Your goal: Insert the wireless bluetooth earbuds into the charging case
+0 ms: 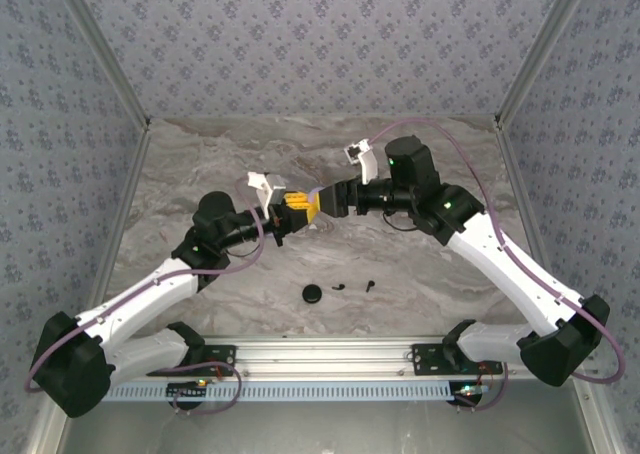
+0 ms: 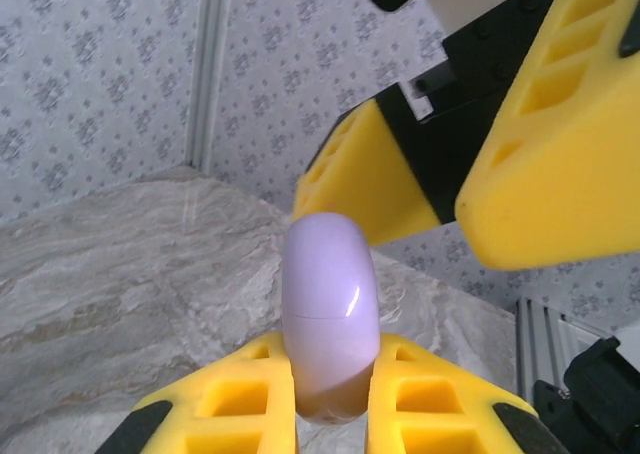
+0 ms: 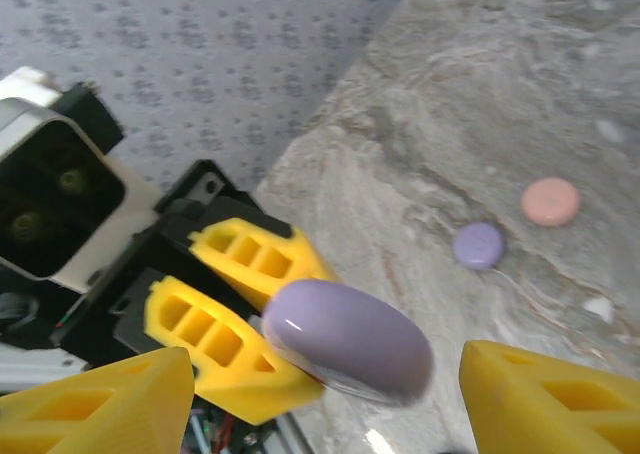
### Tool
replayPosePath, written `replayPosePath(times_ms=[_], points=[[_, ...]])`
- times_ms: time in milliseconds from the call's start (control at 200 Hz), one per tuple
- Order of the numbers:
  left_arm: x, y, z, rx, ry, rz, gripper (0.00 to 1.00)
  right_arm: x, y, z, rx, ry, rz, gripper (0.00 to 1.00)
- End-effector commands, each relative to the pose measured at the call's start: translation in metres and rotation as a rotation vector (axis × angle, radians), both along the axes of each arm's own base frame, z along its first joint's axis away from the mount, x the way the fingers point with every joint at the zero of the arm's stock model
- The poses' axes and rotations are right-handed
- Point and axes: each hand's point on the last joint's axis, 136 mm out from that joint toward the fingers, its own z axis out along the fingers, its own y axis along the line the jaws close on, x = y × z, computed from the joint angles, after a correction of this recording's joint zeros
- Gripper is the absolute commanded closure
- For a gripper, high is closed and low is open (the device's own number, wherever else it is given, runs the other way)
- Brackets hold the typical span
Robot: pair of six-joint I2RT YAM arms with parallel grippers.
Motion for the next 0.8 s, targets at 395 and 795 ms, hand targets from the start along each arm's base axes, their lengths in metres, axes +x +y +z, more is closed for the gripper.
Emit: replayPosePath(times_ms=[395, 795], points=[[0.069, 0.026, -0.101, 0.181, 0.499, 0.236, 1.00, 0.043, -0.125, -0.046, -0.244, 0.061, -0.525, 0.21], [0.124, 0.018, -0.195, 0.416, 0.721, 0.320, 1.00, 0.027, -0.163, -0.041, -0.025, -0.030, -0.620, 0.00]])
